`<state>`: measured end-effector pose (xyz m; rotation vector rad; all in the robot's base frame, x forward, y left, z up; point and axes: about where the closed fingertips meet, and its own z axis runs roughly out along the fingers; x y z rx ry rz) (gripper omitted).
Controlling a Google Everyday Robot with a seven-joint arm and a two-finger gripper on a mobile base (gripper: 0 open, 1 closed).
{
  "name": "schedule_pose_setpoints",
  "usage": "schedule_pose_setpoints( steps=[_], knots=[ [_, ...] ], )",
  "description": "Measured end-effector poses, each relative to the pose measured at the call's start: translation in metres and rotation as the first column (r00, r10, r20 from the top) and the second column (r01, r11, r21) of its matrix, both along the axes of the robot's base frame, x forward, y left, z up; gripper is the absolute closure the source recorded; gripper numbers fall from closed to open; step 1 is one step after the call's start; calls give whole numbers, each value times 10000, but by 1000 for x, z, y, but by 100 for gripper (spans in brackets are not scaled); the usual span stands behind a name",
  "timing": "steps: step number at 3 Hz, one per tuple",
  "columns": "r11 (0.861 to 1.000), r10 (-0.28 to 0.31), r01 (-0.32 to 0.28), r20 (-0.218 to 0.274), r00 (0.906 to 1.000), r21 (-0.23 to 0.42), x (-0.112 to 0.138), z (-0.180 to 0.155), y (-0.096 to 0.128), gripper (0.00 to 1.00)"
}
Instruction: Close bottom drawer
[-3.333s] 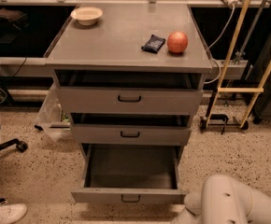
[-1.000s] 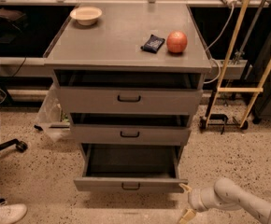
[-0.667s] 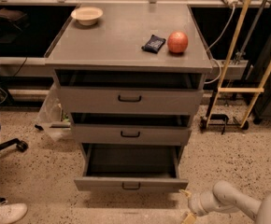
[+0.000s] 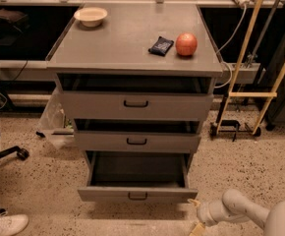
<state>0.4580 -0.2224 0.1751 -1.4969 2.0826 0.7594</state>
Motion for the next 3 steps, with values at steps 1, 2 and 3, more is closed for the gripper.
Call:
schedule_pose_setpoints(
  steps=[1,2,3],
  knots=[
    [9965,671,-631,-740,9950,548,4,-31,34,0],
    [9787,1608,-1377,-1514,9753,1525,13,-58,87,0],
    [9703,1294,-1177,-422,9907,2114,64,-37,100,0]
  ],
)
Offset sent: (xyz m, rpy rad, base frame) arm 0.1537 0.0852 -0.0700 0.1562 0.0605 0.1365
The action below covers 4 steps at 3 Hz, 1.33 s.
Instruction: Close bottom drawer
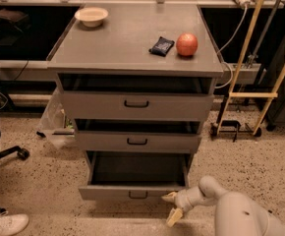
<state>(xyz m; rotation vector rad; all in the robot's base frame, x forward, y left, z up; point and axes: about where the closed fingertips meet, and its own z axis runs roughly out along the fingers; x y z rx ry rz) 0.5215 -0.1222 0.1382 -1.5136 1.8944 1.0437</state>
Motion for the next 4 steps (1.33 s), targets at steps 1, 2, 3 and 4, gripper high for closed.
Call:
schedule_pose_setpoints(
  steps=[1,2,3,4],
  knots=[
    [9995,-313,310,449,9985,79,13,10,-7,0],
    [9915,-1249,1167,1660,9782,582,36,52,-24,0],
    [9674,-2340,2016,2371,9429,1531,58,92,-34,0],
    [9465,-2915,2313,2880,9122,2252,101,109,-49,0]
  ],
)
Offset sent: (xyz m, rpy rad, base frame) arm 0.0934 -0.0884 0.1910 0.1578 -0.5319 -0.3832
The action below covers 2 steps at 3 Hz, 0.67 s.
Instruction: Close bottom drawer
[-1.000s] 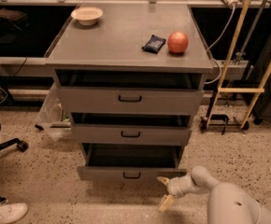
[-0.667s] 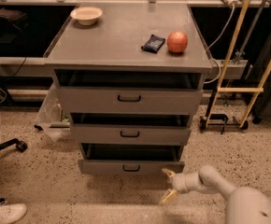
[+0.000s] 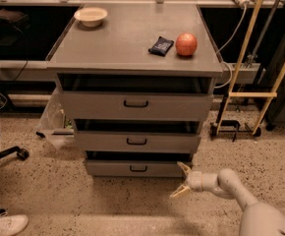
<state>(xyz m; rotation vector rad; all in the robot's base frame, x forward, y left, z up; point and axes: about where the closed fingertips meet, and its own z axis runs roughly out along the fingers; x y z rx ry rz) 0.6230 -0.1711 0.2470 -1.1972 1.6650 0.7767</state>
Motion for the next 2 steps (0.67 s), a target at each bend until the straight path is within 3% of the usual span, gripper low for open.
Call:
schedule_pose_setpoints(
  steps=[2],
  knots=[
    [9997,-231,232,-179,9996,37,9,-15,-4,0]
  ],
)
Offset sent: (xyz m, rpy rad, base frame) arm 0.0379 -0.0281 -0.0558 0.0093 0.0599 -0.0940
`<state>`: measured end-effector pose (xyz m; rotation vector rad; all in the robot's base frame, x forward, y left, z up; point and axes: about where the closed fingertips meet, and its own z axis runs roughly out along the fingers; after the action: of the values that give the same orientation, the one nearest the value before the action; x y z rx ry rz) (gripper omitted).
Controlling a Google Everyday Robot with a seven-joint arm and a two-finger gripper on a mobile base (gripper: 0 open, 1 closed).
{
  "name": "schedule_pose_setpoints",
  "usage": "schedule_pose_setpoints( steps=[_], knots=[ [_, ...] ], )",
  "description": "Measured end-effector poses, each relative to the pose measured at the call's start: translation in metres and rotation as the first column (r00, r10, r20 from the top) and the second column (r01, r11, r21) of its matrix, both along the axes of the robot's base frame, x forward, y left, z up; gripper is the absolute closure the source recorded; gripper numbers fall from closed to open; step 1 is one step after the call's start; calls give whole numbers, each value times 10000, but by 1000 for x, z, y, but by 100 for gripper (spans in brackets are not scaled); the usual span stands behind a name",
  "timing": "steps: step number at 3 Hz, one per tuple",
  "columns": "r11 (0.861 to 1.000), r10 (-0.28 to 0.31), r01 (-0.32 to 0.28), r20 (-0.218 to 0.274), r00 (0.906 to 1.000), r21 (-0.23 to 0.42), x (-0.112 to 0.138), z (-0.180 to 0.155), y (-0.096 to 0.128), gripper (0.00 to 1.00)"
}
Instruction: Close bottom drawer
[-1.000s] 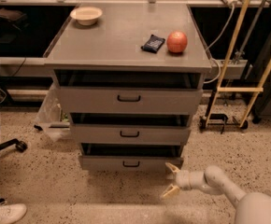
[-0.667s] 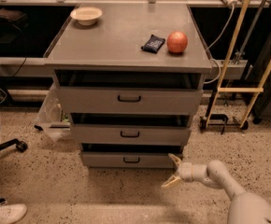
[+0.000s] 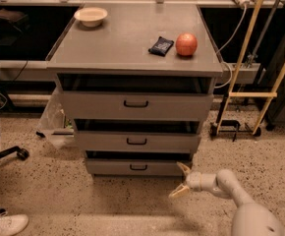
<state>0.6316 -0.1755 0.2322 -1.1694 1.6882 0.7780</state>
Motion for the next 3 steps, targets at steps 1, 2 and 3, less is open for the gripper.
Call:
schedule_pose_setpoints(
  steps=[1,2,3],
  knots=[
    [9998,-216,214,-546,9983,-44,16,-29,-1,0],
    [9982,-515,483,-968,9940,-354,29,-48,-7,0],
    [9982,-515,482,-969,9940,-355,29,-48,-7,0]
  ],
)
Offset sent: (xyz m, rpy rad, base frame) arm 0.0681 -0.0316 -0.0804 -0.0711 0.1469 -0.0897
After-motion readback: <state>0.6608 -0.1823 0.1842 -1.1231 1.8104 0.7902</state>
